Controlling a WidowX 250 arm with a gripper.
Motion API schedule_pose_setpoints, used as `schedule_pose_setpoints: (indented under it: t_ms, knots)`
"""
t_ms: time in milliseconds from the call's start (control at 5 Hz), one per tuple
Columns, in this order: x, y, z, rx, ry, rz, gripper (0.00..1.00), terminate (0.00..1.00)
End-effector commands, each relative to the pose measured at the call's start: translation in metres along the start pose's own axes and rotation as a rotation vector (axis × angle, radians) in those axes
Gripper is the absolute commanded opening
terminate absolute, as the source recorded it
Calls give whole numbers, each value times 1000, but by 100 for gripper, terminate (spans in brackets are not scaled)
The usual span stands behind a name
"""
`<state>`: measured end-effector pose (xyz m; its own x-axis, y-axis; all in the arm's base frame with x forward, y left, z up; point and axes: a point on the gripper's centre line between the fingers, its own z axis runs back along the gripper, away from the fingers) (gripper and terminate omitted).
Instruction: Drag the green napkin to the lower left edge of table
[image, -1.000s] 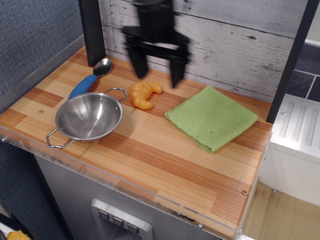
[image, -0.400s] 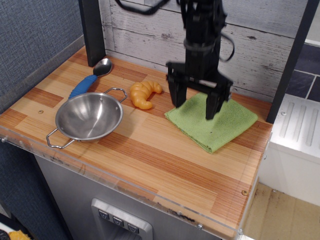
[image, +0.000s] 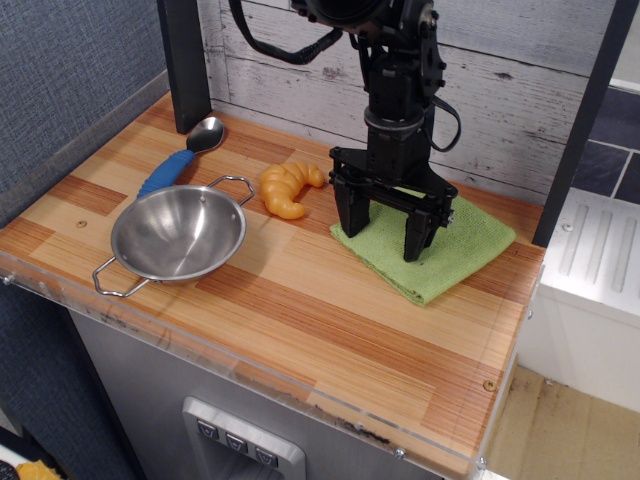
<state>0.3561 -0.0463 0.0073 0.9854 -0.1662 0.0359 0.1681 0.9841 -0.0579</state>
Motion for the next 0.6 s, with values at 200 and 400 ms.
schedule_pose_setpoints:
  t_ms: [200,400]
  knots:
    - [-71,-17,-5,99,11,-149,100,0]
    - [-93,-9,1,102,10,-113,100,0]
